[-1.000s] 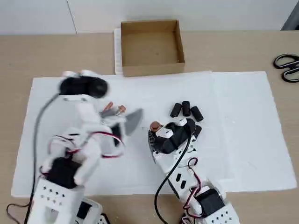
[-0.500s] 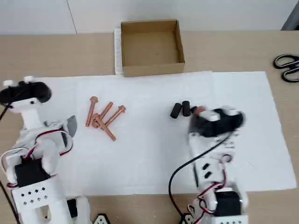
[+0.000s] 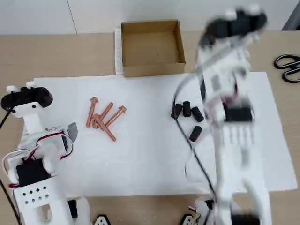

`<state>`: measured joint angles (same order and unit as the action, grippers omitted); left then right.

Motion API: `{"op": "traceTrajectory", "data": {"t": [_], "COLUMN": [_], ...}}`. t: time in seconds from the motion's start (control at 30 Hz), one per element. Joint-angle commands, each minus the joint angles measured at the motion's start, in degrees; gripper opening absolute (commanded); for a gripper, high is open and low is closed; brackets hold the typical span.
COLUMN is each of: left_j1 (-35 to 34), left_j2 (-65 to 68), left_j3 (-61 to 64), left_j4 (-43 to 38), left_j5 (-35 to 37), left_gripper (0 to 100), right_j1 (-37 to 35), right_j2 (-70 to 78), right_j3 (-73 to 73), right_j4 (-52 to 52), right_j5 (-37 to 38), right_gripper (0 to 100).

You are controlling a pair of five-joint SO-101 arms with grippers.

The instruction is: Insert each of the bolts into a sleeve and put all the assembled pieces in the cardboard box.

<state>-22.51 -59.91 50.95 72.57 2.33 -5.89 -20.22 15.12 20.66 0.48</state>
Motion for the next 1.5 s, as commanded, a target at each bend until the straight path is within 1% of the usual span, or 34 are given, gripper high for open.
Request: {"op": "traceTrajectory", "data": {"t": [0.0, 0.2, 0.37, 0.6, 0.67, 0.73, 0.87, 1.0, 1.23, 1.33, 1.43, 1.47], "left_j1": [-0.35, -0.35, -0.18, -0.09, -0.09, -0.09, -0.09, 0.00, 0.00, 0.00, 0.00, 0.00], "left_j2": [-0.79, -0.79, -0.79, -0.88, -0.88, -0.88, -0.88, -0.88, -0.88, -0.88, -0.88, -0.88], "left_j3": [-0.13, -0.04, 1.71, 1.98, 1.98, 1.98, 1.98, 1.71, 1.71, 1.63, 1.63, 1.63], "left_j4": [0.18, 0.18, 0.18, 0.18, 0.18, 0.18, 0.35, 1.32, 1.32, 1.32, 1.32, 1.32], "left_j5": [-0.09, -0.09, -0.09, -0.09, -0.09, -0.09, -0.09, -0.09, -0.09, -0.09, -0.09, -0.09], "left_gripper": [25, 25, 25, 25, 25, 25, 25, 25, 25, 25, 25, 25], "right_j1": [-2.95, -7.60, -7.52, -7.52, -7.52, -7.60, -7.78, -7.78, -7.87, -8.04, -8.22, -8.40], "right_j2": [16.22, 34.95, 48.13, 64.13, 68.88, 73.27, 80.31, 84.79, 85.67, 85.58, 85.58, 85.41], "right_j3": [-15.56, -30.42, -41.41, -59.08, -64.18, -68.66, -77.10, -84.22, -93.98, -100.04, -111.03, -112.26], "right_j4": [-6.11, -9.89, -12.97, -12.62, -12.35, -11.91, -7.08, -4.18, 6.29, 14.02, 26.33, 30.02], "right_j5": [0.26, 0.35, 0.44, 0.44, 0.44, 0.44, 0.44, 0.44, 0.44, 0.44, 0.44, 0.44], "right_gripper": [0.4, 0.4, 0.7, 1.0, 4.1, 9.4, 15.9, 16.4, 16.5, 16.5, 16.4, 16.4]}}
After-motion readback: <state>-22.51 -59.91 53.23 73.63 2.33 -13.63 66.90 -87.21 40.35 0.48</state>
